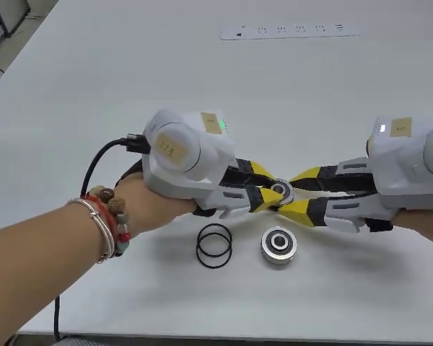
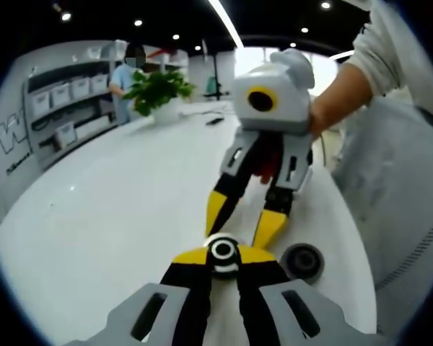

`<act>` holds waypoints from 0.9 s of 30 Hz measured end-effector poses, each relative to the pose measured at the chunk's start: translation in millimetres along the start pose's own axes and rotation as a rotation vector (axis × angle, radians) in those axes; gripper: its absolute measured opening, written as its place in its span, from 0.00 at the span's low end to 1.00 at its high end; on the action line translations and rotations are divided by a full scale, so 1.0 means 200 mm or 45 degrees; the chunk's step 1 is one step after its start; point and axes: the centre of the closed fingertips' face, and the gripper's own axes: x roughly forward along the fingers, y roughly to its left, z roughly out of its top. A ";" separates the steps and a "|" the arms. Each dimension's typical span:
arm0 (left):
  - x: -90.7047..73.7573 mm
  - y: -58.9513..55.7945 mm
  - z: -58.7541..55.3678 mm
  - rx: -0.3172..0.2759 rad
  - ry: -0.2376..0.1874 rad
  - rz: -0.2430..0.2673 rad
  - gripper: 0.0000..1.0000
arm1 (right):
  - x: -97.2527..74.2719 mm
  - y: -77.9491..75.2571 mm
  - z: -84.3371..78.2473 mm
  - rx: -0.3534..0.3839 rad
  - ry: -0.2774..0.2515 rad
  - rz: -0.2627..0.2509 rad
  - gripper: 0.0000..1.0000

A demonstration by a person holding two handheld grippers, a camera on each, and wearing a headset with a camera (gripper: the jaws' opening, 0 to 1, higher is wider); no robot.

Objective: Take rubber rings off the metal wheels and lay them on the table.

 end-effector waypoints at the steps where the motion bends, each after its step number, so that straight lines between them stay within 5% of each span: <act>1: 0.00 0.00 0.00 0.001 -0.001 -0.001 0.14 | 0.00 0.00 0.00 -0.007 0.001 0.003 0.25; 7: 0.00 0.00 0.00 -0.005 -0.008 0.004 0.14 | -0.02 0.01 -0.01 -0.043 -0.009 0.024 0.22; 19: 0.00 -0.01 0.00 -0.007 -0.013 0.010 0.14 | -0.04 0.00 -0.04 0.104 -0.013 0.050 0.19; 24: -0.01 -0.02 0.00 -0.009 -0.018 0.016 0.14 | -0.07 -0.02 -0.05 0.131 -0.012 0.038 0.05; 27: -0.01 -0.02 0.00 -0.010 -0.016 0.018 0.14 | -0.06 -0.01 -0.05 0.120 -0.007 0.033 0.05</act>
